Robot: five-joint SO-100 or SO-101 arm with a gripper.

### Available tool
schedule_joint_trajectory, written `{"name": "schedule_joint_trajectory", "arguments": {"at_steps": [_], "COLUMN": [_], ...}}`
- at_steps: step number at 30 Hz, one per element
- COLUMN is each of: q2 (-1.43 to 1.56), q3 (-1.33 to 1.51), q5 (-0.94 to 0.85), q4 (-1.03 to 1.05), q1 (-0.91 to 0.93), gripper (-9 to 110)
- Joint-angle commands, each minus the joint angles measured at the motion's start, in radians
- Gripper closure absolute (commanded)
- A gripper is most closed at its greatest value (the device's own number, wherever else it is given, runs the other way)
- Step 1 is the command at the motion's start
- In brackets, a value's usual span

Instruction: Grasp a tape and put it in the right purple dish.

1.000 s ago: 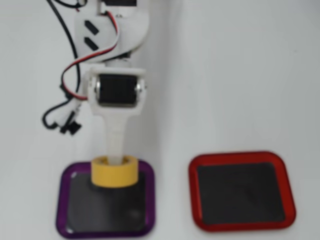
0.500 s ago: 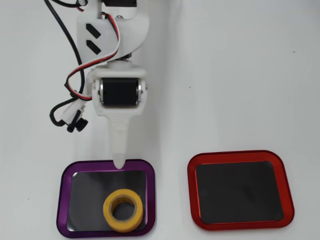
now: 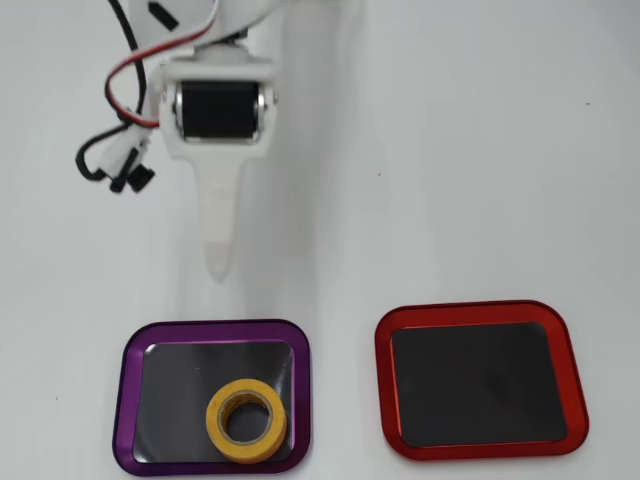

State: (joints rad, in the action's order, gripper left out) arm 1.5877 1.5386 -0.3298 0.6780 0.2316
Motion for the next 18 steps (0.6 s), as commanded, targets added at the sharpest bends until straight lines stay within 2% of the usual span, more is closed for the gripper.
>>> {"name": "schedule_joint_trajectory", "arguments": {"at_steps": [1,9,18], "q2": [0.272,0.792,1.486], "q3": [-0.014,0.265,0.844], "q5": [0.091,0.367,0.388], "q4": [0.129,0.387,0.446], "q1": [-0.012,-0.044,-0.043], "gripper": [87,87,87]}}
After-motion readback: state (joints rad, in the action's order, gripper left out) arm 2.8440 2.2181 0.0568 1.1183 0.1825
